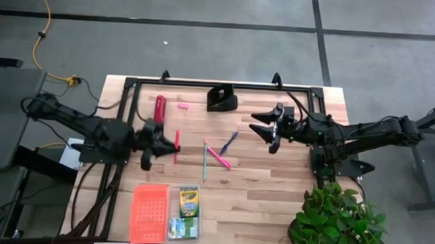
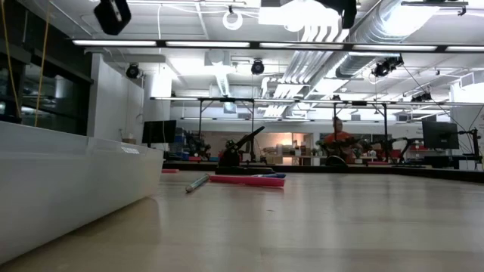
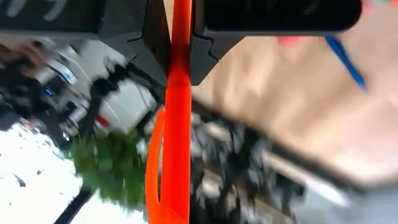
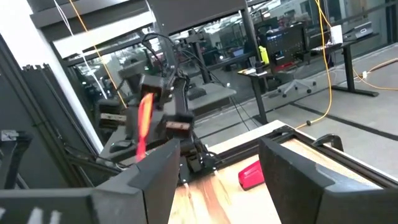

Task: Pack school essentials
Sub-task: Put the orange pen into the supply box

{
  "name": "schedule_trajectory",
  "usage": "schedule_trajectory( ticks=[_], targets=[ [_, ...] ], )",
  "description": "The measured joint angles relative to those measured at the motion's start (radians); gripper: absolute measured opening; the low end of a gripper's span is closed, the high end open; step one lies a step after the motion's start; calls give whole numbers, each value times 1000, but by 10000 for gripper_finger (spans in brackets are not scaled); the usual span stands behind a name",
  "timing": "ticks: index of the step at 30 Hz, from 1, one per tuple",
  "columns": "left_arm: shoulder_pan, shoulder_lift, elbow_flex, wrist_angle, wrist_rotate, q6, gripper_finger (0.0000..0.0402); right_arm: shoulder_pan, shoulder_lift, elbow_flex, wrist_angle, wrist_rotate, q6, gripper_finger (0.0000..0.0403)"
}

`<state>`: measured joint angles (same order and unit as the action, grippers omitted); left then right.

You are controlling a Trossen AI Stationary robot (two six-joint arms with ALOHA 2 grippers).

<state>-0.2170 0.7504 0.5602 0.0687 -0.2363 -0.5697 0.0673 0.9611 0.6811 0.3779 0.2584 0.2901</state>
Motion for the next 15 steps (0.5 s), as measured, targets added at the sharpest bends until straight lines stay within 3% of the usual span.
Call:
schedule_trajectory(
  ticks=[8,15],
  targets=[
    [-262,232,72,-52,-103,-471,17,-4,0,0,-51,0,-2,211],
    [-481,508,160,-51,-432,-995,17,-22,0,0,-83,1,-1,211]
  ],
)
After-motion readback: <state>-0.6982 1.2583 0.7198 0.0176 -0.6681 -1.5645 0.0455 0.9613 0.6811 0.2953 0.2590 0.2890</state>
